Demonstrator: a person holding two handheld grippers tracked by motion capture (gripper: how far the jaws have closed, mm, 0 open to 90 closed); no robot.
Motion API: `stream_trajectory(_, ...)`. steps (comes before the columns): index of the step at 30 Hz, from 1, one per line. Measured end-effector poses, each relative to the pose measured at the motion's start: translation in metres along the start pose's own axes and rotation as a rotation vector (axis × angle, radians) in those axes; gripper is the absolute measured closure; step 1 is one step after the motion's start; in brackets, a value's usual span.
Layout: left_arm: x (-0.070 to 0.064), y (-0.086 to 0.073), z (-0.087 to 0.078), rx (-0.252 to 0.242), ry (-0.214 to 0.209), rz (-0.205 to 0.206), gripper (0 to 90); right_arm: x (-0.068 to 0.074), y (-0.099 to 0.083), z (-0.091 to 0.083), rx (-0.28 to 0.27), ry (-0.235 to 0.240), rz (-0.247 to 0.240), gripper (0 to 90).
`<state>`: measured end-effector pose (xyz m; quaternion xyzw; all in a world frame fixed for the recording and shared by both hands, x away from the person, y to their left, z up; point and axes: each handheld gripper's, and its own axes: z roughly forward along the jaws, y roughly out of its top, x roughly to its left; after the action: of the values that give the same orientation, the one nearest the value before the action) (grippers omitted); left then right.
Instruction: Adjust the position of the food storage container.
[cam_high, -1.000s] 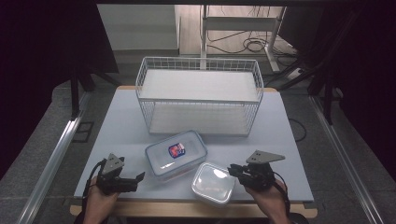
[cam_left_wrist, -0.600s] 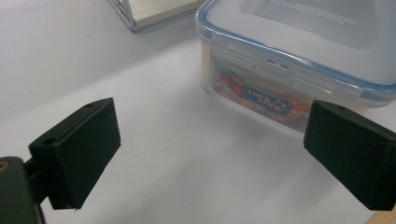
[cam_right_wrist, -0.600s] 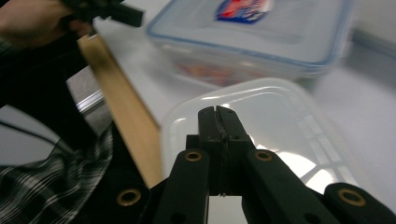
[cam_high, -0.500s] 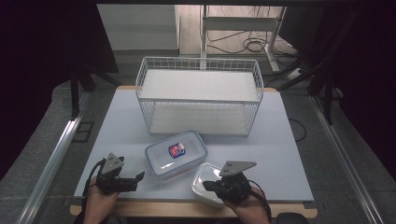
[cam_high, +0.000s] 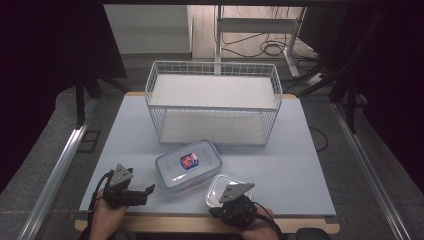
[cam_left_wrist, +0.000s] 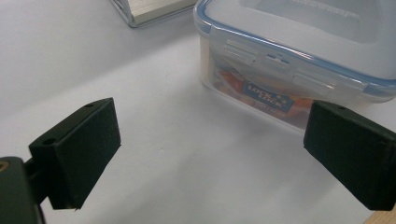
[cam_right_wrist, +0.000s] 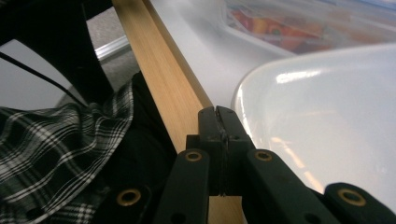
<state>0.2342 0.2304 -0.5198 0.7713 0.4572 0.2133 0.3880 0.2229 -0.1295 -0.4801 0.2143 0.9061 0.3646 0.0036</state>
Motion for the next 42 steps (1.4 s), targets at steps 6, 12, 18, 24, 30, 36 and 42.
stream_trajectory(6,0.000,0.000,0.001,0.004,-0.004,-0.005,3.6,-0.015,-0.008,-0.011,-0.007,-0.009,0.041,89.4)
stream_trajectory(12,0.000,0.000,0.001,0.005,-0.004,-0.009,3.6,-0.034,-0.016,-0.025,-0.016,-0.066,0.078,89.4)
stream_trajectory(18,0.000,0.000,0.001,0.009,-0.001,-0.007,3.6,-0.055,-0.024,-0.037,-0.029,-0.121,0.112,89.4)
stream_trajectory(24,0.001,0.000,0.001,0.010,-0.005,-0.014,3.7,-0.059,-0.019,-0.041,-0.065,-0.121,0.154,86.2)
stream_trajectory(30,0.002,0.000,0.001,0.014,-0.009,-0.009,3.8,-0.063,0.008,-0.026,-0.100,-0.126,0.152,87.7)
stream_trajectory(36,0.002,0.000,0.001,0.017,-0.012,-0.015,4.0,-0.074,0.033,-0.001,-0.061,-0.160,0.146,89.6)
stream_trajectory(42,0.001,0.000,0.003,0.032,-0.015,-0.015,4.5,-0.075,0.035,0.005,-0.006,-0.225,0.105,89.7)
